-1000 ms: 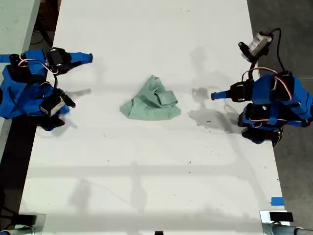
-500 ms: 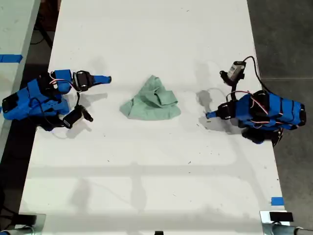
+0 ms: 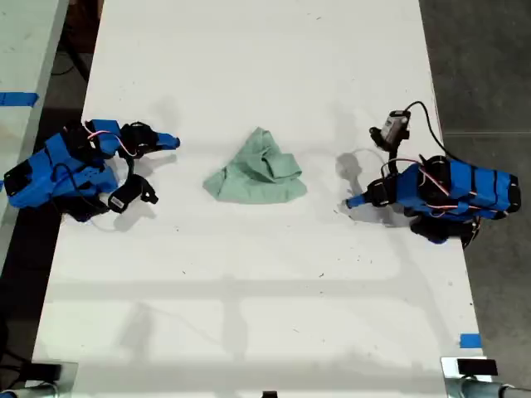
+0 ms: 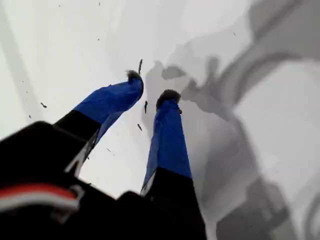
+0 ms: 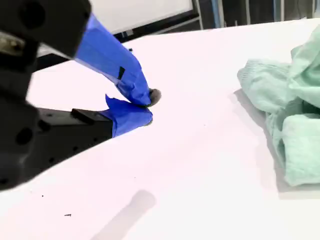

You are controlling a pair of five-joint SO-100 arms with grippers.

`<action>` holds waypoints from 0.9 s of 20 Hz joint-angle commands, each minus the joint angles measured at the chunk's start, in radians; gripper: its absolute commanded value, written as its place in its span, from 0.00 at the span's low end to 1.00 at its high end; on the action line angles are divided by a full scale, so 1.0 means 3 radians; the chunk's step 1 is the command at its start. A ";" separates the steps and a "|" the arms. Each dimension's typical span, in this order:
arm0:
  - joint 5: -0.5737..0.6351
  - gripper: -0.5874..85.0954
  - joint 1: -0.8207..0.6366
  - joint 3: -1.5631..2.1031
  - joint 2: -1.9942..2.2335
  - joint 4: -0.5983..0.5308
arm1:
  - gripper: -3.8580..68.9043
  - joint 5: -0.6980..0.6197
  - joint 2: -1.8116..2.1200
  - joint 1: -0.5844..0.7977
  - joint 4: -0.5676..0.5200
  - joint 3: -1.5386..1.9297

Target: Fold t shirt

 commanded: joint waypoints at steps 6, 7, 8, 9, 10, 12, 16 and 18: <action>-0.0031 0.03 -0.0061 0.0138 0.0020 0.0010 | 0.17 -0.0905 0.0015 -0.0026 -0.0056 0.0148; -0.0031 0.03 -0.0051 0.0138 0.0020 0.0010 | 0.17 -0.0905 0.0015 -0.0026 -0.0056 0.0148; -0.0031 0.03 -0.0041 0.0138 0.0020 0.0010 | 0.17 -0.0905 0.0015 -0.0026 -0.0056 0.0148; -0.0031 0.03 -0.0041 0.0138 0.0020 0.0010 | 0.17 -0.0905 0.0015 -0.0026 -0.0056 0.0148; -0.0031 0.03 -0.0036 0.0138 0.0020 0.0010 | 0.17 -0.0905 0.0015 -0.0026 -0.0056 0.0148; -0.0031 0.03 -0.0031 0.0138 0.0020 0.0010 | 0.17 -0.0905 0.0015 -0.0026 -0.0056 0.0148; -0.0031 0.03 -0.0031 0.0138 0.0020 0.0010 | 0.17 -0.0905 0.0015 -0.0026 -0.0056 0.0148; -0.0031 0.03 -0.0026 0.0138 0.0020 0.0010 | 0.17 -0.0905 0.0015 -0.0026 -0.0056 0.0148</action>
